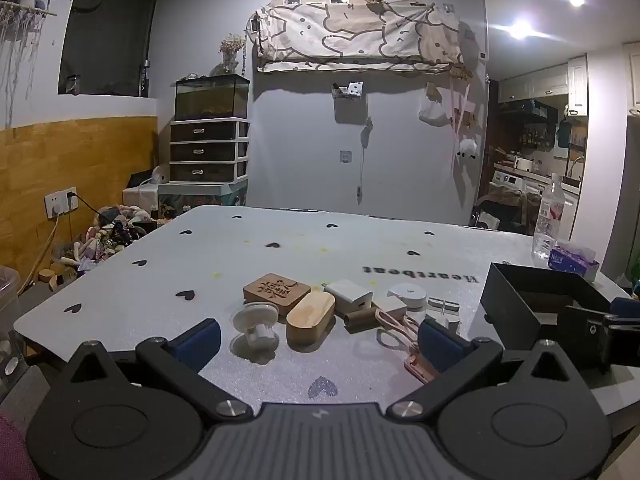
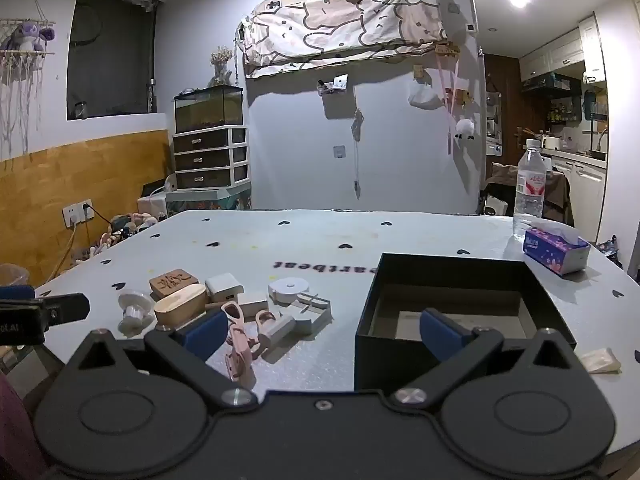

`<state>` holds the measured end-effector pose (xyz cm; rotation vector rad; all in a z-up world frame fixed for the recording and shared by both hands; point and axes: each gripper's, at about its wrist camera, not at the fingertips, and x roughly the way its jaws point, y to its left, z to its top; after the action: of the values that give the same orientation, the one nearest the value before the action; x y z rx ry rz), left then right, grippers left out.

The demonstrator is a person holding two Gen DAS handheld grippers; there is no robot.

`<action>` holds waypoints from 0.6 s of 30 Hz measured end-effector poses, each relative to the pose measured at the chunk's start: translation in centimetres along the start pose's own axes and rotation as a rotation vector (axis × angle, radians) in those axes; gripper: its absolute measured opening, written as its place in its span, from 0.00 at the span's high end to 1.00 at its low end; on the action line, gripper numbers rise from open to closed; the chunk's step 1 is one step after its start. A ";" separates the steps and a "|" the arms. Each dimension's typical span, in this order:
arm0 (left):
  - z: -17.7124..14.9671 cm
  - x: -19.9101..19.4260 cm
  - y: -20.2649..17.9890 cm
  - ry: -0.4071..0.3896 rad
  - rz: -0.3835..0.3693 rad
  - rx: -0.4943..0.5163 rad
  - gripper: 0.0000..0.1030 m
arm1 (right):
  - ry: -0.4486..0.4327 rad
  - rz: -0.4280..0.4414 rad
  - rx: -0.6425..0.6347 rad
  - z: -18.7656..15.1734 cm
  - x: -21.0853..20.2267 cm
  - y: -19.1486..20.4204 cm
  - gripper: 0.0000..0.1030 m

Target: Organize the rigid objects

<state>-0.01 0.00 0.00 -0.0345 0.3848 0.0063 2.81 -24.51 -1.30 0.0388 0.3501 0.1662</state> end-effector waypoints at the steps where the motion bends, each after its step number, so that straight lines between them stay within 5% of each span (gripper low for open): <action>1: 0.0 0.0 0.0 -0.002 0.001 0.002 0.00 | -0.002 -0.001 -0.001 0.0 0.0 0.0 0.00; 18: 0.0 0.0 0.0 0.003 0.000 -0.001 0.00 | 0.006 -0.002 -0.011 0.0 0.0 0.1 0.00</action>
<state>0.00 0.01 0.00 -0.0352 0.3874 0.0062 2.84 -24.38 -1.30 0.0270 0.3556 0.1661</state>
